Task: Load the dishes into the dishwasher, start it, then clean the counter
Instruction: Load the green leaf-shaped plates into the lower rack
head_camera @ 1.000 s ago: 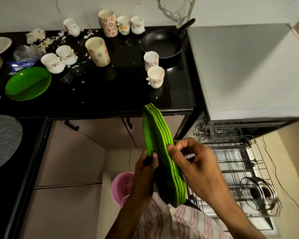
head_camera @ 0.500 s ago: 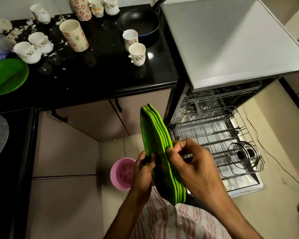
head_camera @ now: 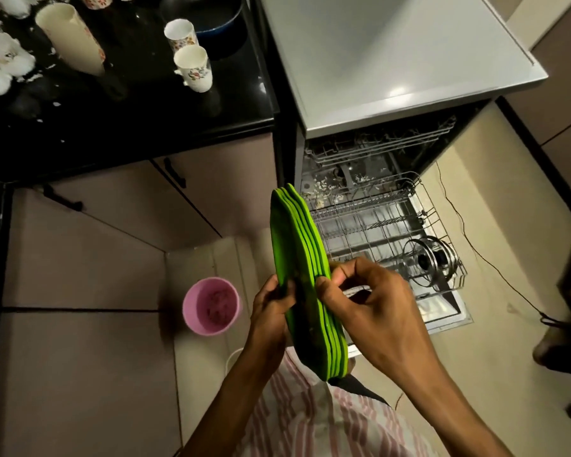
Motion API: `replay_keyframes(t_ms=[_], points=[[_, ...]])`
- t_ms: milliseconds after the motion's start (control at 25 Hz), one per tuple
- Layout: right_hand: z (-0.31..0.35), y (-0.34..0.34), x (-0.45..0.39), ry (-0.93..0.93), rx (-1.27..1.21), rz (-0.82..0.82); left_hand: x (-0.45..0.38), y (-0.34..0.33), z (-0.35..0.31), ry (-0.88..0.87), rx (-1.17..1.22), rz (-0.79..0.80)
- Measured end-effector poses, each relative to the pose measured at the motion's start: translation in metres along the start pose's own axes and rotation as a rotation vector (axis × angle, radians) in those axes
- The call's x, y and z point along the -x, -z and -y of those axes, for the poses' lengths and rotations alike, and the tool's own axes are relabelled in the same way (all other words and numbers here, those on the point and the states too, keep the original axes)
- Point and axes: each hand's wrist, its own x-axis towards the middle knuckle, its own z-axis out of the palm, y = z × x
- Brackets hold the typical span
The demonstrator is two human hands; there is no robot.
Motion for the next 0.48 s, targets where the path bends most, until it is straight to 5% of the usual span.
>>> replay_keyframes(t_ms=[480], points=[[-0.088, 0.070, 0.018, 0.008, 0.149, -0.052, 0.008, -0.078, 0.096, 0.105, -0.002, -0.099]])
